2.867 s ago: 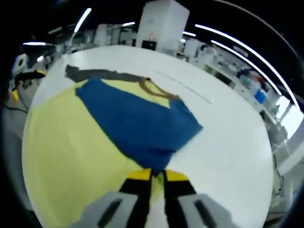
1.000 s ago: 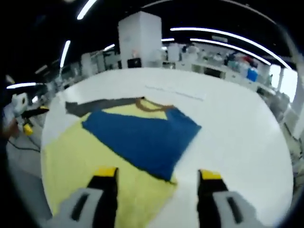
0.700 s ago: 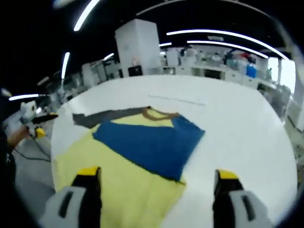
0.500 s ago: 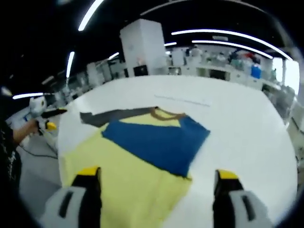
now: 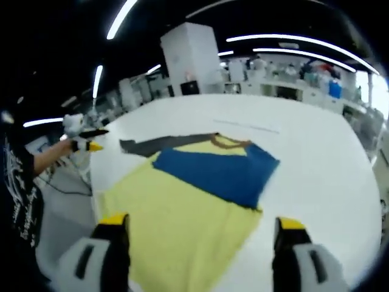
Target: Fold the garment on the visible template until the final outline fits inside the template.
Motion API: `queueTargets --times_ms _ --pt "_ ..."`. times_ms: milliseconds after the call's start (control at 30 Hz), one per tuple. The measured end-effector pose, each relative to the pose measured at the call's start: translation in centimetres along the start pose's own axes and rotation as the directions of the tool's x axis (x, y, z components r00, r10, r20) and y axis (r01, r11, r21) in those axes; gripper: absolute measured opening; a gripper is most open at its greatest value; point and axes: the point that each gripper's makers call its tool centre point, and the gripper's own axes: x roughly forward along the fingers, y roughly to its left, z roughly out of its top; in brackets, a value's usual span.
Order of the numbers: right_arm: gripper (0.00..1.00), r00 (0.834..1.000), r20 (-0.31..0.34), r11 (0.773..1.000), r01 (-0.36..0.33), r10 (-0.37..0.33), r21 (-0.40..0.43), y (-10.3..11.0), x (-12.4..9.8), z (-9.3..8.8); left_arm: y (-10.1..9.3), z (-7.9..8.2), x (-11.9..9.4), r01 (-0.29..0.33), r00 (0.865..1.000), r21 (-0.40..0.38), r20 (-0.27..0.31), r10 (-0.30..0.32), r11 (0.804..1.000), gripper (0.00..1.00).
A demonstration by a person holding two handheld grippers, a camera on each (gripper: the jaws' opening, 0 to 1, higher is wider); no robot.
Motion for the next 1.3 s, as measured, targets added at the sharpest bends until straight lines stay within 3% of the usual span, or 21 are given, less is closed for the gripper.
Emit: queueTargets --times_ms 233,433,733,1033,1300 --pt "0.97 1.0 0.025 1.0 0.017 -0.018 0.007 0.9 -1.2 0.1 3.6 0.5 1.0 -0.051 0.999 -0.065 0.006 0.051 0.997 0.93" --pt "0.96 0.998 0.012 0.998 0.06 -0.06 0.004 0.0 -1.7 -0.4 5.4 0.7 2.1 -0.064 0.998 -0.095 0.012 0.066 0.993 0.89" --pt "0.95 0.996 0.01 0.996 0.088 -0.089 0.011 -0.3 -2.3 -0.3 7.7 -0.9 3.9 -0.077 0.995 -0.048 -0.061 0.075 0.996 0.82" --pt "0.92 0.995 0.011 0.994 0.103 -0.103 0.041 -0.5 -2.3 -0.5 11.1 -1.7 4.6 -0.16 0.986 -0.106 -0.069 0.154 0.981 0.62" --pt "0.91 0.993 0.028 0.991 0.116 -0.118 0.061 -0.7 -2.3 -0.1 13.2 -4.3 5.9 -0.202 0.97 -0.098 -0.157 0.186 0.974 0.47"
